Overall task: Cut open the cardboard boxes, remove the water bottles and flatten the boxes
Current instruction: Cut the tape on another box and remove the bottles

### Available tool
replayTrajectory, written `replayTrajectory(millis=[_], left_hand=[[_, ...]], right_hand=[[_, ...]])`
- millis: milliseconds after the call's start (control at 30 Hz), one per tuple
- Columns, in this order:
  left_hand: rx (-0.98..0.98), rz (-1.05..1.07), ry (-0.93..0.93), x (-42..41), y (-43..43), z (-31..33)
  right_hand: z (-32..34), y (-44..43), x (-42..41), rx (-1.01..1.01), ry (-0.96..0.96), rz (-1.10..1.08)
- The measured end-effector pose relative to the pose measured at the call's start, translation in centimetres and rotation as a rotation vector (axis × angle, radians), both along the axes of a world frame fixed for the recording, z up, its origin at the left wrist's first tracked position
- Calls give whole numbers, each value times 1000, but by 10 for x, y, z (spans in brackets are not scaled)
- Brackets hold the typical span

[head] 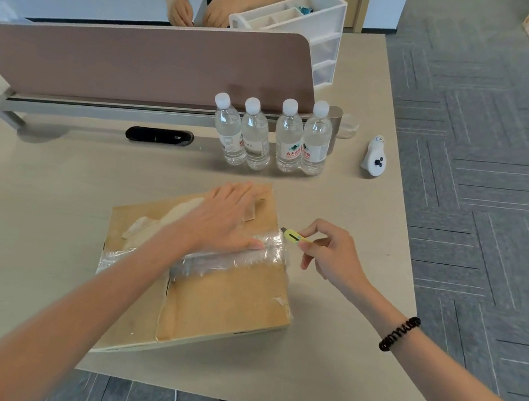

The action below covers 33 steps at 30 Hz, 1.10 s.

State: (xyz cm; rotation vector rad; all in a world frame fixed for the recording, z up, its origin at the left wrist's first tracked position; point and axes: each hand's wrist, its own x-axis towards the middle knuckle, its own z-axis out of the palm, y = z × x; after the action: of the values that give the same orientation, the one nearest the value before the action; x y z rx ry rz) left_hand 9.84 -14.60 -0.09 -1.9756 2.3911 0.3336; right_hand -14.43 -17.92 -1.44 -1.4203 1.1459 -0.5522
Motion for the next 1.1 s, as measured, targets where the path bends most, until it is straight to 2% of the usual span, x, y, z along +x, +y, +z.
replayTrajectory(millis=[200,533,1100], left_hand=[[-57,-27,-25,-3,-1,-1],[-126,-91,-116,-11,-8,-2],[-103,-156,-242,-7,-18,-3]], right_hand=[[3,-4,-2,85,-53,26],[1,-5,-3,81,-39,59],[0,6,-9,90,-43,51]])
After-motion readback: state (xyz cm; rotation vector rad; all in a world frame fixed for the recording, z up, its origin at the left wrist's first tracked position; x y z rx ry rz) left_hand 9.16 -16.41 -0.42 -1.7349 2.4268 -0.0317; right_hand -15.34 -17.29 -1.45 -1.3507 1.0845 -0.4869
